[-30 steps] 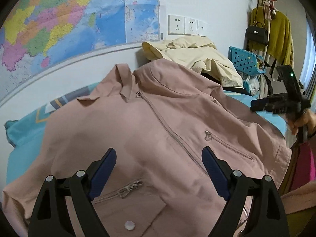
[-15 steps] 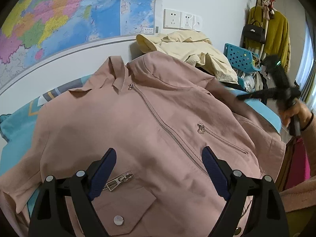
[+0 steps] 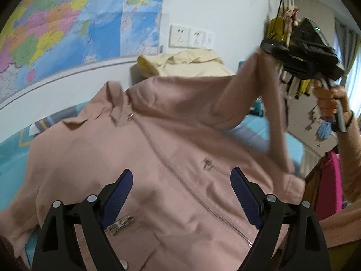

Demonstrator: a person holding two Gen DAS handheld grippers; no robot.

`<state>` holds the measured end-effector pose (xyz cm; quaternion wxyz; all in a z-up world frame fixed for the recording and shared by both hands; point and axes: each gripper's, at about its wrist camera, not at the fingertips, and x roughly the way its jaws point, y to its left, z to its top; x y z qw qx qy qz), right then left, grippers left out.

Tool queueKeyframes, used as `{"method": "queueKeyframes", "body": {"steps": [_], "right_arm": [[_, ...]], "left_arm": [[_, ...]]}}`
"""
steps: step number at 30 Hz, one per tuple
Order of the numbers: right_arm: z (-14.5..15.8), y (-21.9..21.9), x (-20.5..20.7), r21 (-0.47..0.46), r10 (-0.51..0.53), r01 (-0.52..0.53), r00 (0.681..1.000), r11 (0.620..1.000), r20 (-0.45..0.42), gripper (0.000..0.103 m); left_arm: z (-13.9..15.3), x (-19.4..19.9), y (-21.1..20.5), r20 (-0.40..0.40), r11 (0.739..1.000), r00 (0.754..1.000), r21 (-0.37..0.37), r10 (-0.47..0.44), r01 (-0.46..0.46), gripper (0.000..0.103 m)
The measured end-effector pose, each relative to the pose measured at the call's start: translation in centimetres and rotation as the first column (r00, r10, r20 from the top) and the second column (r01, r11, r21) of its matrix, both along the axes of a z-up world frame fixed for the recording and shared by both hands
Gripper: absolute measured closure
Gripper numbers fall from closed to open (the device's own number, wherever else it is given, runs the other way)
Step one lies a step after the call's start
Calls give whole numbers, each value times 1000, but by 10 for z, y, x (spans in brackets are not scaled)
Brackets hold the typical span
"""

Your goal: Fold large clothes

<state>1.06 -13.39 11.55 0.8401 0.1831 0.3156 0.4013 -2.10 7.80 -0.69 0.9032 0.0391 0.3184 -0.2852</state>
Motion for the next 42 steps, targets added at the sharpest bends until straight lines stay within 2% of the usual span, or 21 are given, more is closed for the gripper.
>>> {"method": "queueKeyframes", "body": {"steps": [5,9,12,14,15,16,17,18,19,20,22,24,26,27,30,32,34,35,37,40,42], "right_arm": [[0,66,40,66,105,-103,994,993,-32,101],[-30,112,68,107,180,-166,973,980,-142,101],[-56,135,82,91,217,-202,952,975,-214,98],[-66,144,87,54,222,-216,946,975,-235,98],[-68,148,90,39,216,-213,946,976,-241,98],[-71,150,92,40,223,-220,943,975,-248,98],[-71,150,96,26,215,-215,944,976,-251,98],[-71,147,97,10,198,-202,949,979,-243,95],[-71,142,97,2,190,-195,953,981,-236,85],[-69,136,97,-4,177,-183,958,983,-225,79],[-60,115,93,-45,125,-132,982,990,-145,60],[-57,94,93,-131,44,-52,997,990,-65,55],[-67,79,102,-232,-34,24,999,972,-38,54],[-77,74,108,-261,-63,48,997,964,-52,53],[-115,72,124,-332,-67,23,990,943,-124,34],[-142,80,132,-402,-69,3,986,916,-149,30],[-162,83,142,-382,-67,-14,978,924,-199,31],[-168,84,147,-378,-70,-16,975,926,-213,37],[-176,77,156,-321,-52,-32,967,947,-249,99],[-158,38,153,-185,-91,50,971,982,-221,100],[-148,8,149,-146,-154,126,967,981,-203,100]], "left_arm": [[19,1,2,2,993,997,-83,-80,80,15],[18,7,1,-15,985,992,-122,-127,124,9],[2,27,-14,-91,986,987,-113,-134,123,8],[-14,50,-28,-167,991,981,-98,-102,86,9],[-21,62,-34,-203,993,975,-99,-85,65,16],[-30,77,-43,-249,994,965,-92,-78,57,41],[-33,83,-47,-265,994,961,-87,-82,61,59],[-36,92,-51,-287,993,953,-89,-94,71,89],[-40,98,-50,-308,992,946,-101,-97,68,101],[-41,98,-46,-316,993,944,-101,-95,66,101],[-38,91,-34,-284,994,955,-89,-84,61,101],[-29,80,-12,-240,996,969,-79,-62,44,101],[-19,73,12,-220,998,975,-65,-28,14,101],[-17,75,21,-210,998,978,-56,-14,2,101],[-12,73,46,-199,1000,980,-12,19,-22,101],[-11,73,54,-191,1000,981,10,23,-21,100],[-13,78,58,-199,999,980,32,28,-22,100],[-14,82,61,-209,999,977,46,30,-20,100],[-13,86,65,-205,997,978,67,40,-26,100],[-6,86,81,-171,997,984,62,51,-41,99],[-5,88,90,-143,996,988,79,55,-44,96]]}}
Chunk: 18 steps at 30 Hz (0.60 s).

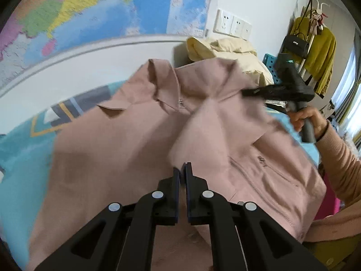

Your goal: Fold large clothes

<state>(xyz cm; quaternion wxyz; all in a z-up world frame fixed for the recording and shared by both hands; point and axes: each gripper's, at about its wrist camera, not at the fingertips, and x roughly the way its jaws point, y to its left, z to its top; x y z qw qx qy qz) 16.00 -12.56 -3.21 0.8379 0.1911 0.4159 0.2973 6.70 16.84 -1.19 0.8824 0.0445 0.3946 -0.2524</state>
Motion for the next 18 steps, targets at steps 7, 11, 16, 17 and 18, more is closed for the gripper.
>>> {"method": "queueKeyframes", "body": {"steps": [7,11,16,17,18], "right_arm": [[-22,-25,1,-14,-30,29,997,999,-67,95],[-22,-18,-6,-6,-33,33,999,999,-40,71],[-7,-1,-15,-55,-34,35,999,998,9,61],[-1,1,-20,-85,-49,52,998,995,37,61],[4,0,-22,-99,-63,69,996,993,62,62]], "left_arm": [[-21,7,1,-46,994,998,99,-34,38,37],[-39,2,-30,-84,987,991,120,-101,111,19],[-68,17,-55,-183,976,980,181,-84,117,77],[-67,19,-54,-172,977,983,189,-65,98,85],[-64,18,-52,-163,978,985,188,-63,94,100]]}}
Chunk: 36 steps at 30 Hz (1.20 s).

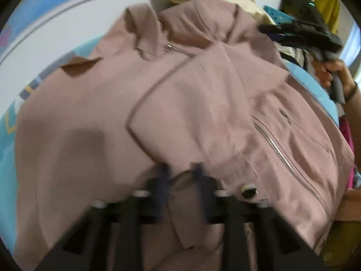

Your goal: Fold large clothes

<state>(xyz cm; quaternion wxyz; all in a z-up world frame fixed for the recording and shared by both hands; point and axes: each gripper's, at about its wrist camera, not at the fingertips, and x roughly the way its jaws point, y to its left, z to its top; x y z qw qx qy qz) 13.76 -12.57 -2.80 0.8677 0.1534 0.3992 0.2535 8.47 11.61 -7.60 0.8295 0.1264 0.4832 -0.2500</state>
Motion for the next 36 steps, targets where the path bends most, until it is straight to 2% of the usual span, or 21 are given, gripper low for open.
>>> {"method": "queueKeyframes", "body": {"steps": [2,5,8,11,14,15,16,18,20,22,24,26,28,29,30,31,32,33,34,35,36], "right_arm": [[19,-4,-17,-25,-40,43,995,999,96,65],[39,12,-36,-44,69,-63,983,997,170,65],[37,53,-39,-122,214,-196,964,973,160,65],[17,92,-34,-230,302,-270,946,935,115,65],[0,113,-24,-318,321,-285,945,904,67,67],[-2,117,-19,-371,307,-259,949,892,75,67],[-2,120,-14,-398,293,-235,952,887,89,65],[2,129,-15,-466,312,-219,941,857,132,57],[5,144,-14,-556,335,-191,927,809,170,46],[5,152,-6,-606,359,-184,915,774,181,49],[0,164,1,-701,372,-142,909,699,186,47],[-16,172,9,-787,417,-158,899,597,136,46],[-31,171,12,-836,436,-164,895,523,97,51],[-40,170,14,-867,441,-160,895,472,75,57],[-45,168,16,-879,439,-160,897,449,61,84],[-49,163,18,-886,425,-161,904,435,44,100],[-49,158,21,-880,408,-166,912,446,35,103],[-40,147,22,-848,396,-165,916,504,57,103],[-29,138,22,-809,380,-159,921,567,85,103],[-7,120,26,-722,337,-151,934,675,120,103],[7,107,29,-665,303,-135,942,735,144,103]], "left_arm": [[17,-3,12,57,999,998,7,36,-36,100],[43,-11,32,139,997,988,10,73,-75,100],[65,-15,54,210,989,970,50,123,-136,100],[70,-14,67,281,962,945,167,164,-216,99],[66,-16,75,258,950,946,190,195,-248,95],[63,-19,76,247,955,952,187,180,-229,86],[59,-22,75,244,955,954,195,173,-223,56],[52,-30,78,244,954,955,205,168,-220,33],[45,-31,75,214,964,966,188,147,-189,31],[38,-28,73,209,954,964,215,162,-207,25],[30,-20,75,171,955,967,197,190,-223,25],[23,-14,76,148,952,966,192,211,-237,30],[17,-10,76,145,947,965,205,221,-248,52],[15,-7,76,151,941,961,215,232,-261,57],[15,-6,76,163,937,957,221,238,-271,69],[16,-5,76,171,936,956,223,239,-274,79],[18,-5,76,176,939,955,212,237,-272,84],[22,-4,76,189,938,953,211,237,-275,89],[25,-4,76,200,937,951,213,238,-279,90],[31,-3,77,224,936,946,210,235,-282,91],[37,-3,77,249,935,940,209,234,-288,92]]}}
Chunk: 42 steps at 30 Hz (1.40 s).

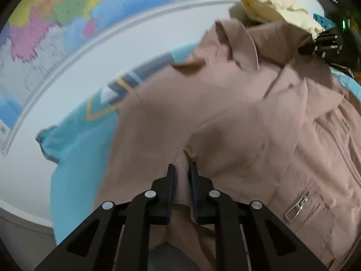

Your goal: Fold large clothes

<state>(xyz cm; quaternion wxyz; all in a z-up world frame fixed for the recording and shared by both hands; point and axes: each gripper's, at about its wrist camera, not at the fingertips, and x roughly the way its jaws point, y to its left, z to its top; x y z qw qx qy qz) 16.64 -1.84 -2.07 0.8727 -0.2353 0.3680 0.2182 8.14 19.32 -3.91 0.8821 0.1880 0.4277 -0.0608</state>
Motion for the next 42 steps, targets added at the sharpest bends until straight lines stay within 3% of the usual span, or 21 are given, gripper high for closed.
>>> {"method": "queueKeyframes", "body": {"steps": [2,4,6,8,10,11,13,15,18,20,21,22,25,28,31,33,35,38,40,41,42], "right_arm": [[24,-25,6,136,-48,47,999,990,2,103],[39,-39,8,183,-80,74,997,980,24,102],[41,-38,4,219,-8,13,1000,976,-22,102],[35,-25,-13,150,55,-55,998,987,-1,92],[21,-2,-21,34,131,-131,991,991,5,73],[14,6,-23,-3,155,-155,988,988,-2,69],[-6,27,-23,-129,215,-216,976,968,-19,50],[-27,43,-17,-260,231,-227,973,939,-16,43],[-49,43,-4,-268,262,-288,957,919,-127,50],[-45,37,5,-191,277,-311,943,931,-182,59],[-43,32,11,-140,270,-306,935,942,-228,86],[-42,28,14,-111,267,-302,930,947,-253,99],[-32,16,13,-75,240,-265,940,961,-241,101],[4,-10,15,55,180,-173,971,983,-158,101],[50,-51,20,237,75,-55,994,970,-76,102],[62,-66,25,303,41,-12,995,953,-90,102],[57,-68,26,283,12,18,995,959,-101,101],[38,-58,24,235,-15,45,992,971,-127,99],[38,-69,20,279,-21,58,991,959,-133,80],[43,-74,17,313,-21,61,991,948,-130,75],[45,-88,7,334,-28,68,992,940,-124,70]], "left_arm": [[11,3,0,40,1000,999,10,-1,1,93],[21,7,1,76,1000,997,19,3,-4,93],[26,13,3,75,1000,997,3,-11,11,93],[26,16,3,68,1000,998,-1,-13,13,92],[24,17,4,61,1000,998,-6,-18,18,91],[22,15,5,57,1000,998,-16,-22,23,91],[21,9,7,58,999,998,-24,-28,29,91],[21,3,8,54,999,998,-32,-35,36,91],[20,-5,8,50,999,998,-17,-49,50,91],[18,-8,8,50,998,997,-13,-57,58,89],[17,-9,9,49,998,997,-13,-56,57,89],[16,-8,10,45,998,998,-15,-54,55,89],[13,-8,12,38,999,998,-22,-49,50,89],[13,-7,14,45,999,998,-19,-45,45,89],[14,-1,12,56,999,998,-1,-40,40,88],[16,8,10,71,999,997,20,-31,30,88],[13,24,10,69,997,998,73,15,-20,88],[7,49,16,40,993,996,83,83,-86,88],[5,56,21,2,996,996,31,86,-86,86],[6,54,24,-17,998,998,-30,58,-58,83],[8,49,25,-16,997,999,-65,29,-30,69]]}}
